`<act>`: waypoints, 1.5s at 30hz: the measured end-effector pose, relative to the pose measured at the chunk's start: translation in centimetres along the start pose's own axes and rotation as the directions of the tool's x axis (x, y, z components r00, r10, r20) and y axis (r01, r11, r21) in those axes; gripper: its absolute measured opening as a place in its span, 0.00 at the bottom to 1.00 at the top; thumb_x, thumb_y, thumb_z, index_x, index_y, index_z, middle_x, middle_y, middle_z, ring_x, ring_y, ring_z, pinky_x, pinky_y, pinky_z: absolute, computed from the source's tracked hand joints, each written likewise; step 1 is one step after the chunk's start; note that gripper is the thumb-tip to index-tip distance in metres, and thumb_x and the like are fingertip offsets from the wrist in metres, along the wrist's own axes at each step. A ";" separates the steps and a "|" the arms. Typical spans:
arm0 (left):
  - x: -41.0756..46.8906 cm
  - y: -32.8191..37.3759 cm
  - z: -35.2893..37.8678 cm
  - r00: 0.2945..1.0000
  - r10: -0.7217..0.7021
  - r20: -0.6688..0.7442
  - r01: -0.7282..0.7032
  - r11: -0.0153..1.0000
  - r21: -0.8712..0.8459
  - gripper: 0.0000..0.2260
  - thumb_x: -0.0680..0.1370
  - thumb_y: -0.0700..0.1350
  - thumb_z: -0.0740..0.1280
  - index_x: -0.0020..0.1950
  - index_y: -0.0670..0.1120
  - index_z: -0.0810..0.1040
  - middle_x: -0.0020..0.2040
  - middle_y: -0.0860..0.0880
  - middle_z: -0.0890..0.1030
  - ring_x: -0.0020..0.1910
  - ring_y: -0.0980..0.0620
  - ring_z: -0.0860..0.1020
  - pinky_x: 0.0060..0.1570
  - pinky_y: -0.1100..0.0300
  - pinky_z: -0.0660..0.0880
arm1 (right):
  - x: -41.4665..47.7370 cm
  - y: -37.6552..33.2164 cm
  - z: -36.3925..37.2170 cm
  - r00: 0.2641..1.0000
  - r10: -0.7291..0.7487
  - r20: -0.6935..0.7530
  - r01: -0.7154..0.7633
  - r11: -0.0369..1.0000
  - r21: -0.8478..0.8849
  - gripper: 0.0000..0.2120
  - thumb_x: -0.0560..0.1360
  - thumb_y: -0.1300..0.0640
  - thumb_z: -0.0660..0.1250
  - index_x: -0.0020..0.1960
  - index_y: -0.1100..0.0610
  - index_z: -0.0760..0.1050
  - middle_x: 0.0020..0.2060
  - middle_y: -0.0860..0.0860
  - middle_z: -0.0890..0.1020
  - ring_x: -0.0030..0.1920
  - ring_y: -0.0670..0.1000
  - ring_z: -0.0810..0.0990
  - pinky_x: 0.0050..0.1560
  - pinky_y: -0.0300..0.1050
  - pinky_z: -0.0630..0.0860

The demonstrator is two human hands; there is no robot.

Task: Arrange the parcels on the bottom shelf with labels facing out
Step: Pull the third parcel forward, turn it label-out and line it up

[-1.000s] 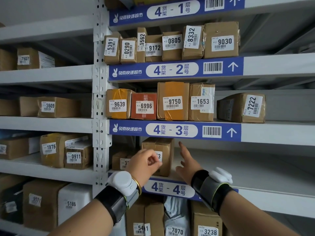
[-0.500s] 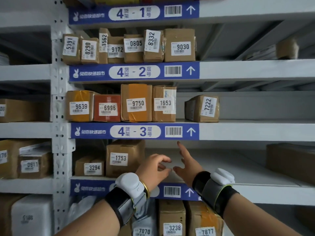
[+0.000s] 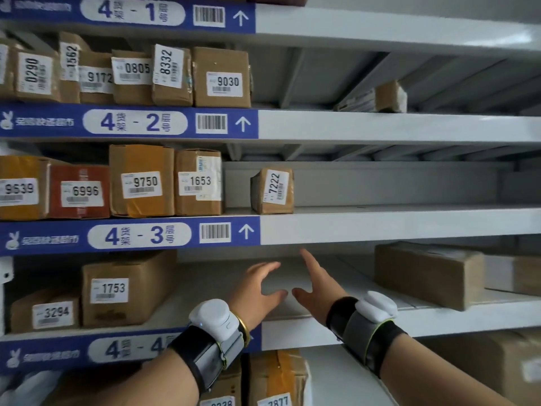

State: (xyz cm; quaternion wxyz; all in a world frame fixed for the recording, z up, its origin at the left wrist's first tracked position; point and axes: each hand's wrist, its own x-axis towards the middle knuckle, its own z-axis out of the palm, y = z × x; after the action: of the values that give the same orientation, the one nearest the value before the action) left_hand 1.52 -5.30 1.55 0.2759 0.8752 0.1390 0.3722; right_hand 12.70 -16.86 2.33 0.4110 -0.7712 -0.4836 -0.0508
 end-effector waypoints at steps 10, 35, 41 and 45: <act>2.9 4.7 7.6 0.997 0.045 0.063 -0.041 0.997 -0.059 0.27 0.72 0.50 0.70 0.69 0.56 0.65 0.72 0.53 0.64 0.70 0.54 0.64 0.67 0.60 0.62 | -1.5 6.2 -6.8 0.999 0.016 -0.050 -0.018 0.999 -0.031 0.38 0.73 0.58 0.64 0.74 0.46 0.45 0.74 0.50 0.58 0.73 0.49 0.59 0.67 0.37 0.58; 6.0 12.4 19.3 0.990 0.000 0.140 0.017 0.992 -0.123 0.29 0.71 0.49 0.70 0.70 0.54 0.63 0.72 0.48 0.63 0.69 0.49 0.65 0.63 0.59 0.63 | -5.3 18.1 -18.8 0.870 0.334 -0.363 -0.311 0.943 0.122 0.48 0.65 0.52 0.75 0.73 0.45 0.46 0.74 0.54 0.52 0.71 0.59 0.60 0.67 0.56 0.66; 6.4 11.9 19.2 0.986 -0.067 0.151 0.083 0.991 -0.101 0.31 0.71 0.50 0.70 0.70 0.55 0.61 0.71 0.47 0.63 0.69 0.48 0.66 0.61 0.59 0.64 | -4.2 20.5 -19.2 0.891 0.329 -0.314 -0.271 0.938 0.215 0.57 0.59 0.50 0.79 0.73 0.47 0.42 0.74 0.56 0.57 0.72 0.58 0.59 0.69 0.58 0.63; 6.7 11.3 18.9 0.980 -0.102 0.169 0.118 0.989 -0.087 0.32 0.70 0.49 0.71 0.71 0.55 0.60 0.72 0.46 0.63 0.70 0.47 0.64 0.65 0.54 0.65 | -3.8 20.8 -19.3 0.907 0.318 -0.275 -0.249 0.933 0.260 0.55 0.59 0.53 0.79 0.73 0.44 0.45 0.72 0.57 0.61 0.69 0.60 0.65 0.65 0.61 0.69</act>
State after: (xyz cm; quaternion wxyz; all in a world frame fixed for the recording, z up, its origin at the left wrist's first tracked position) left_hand 20.34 -18.62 1.26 0.3484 0.8796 0.1459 0.2893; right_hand 33.20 -36.79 1.03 0.5676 -0.7656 -0.2971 -0.0581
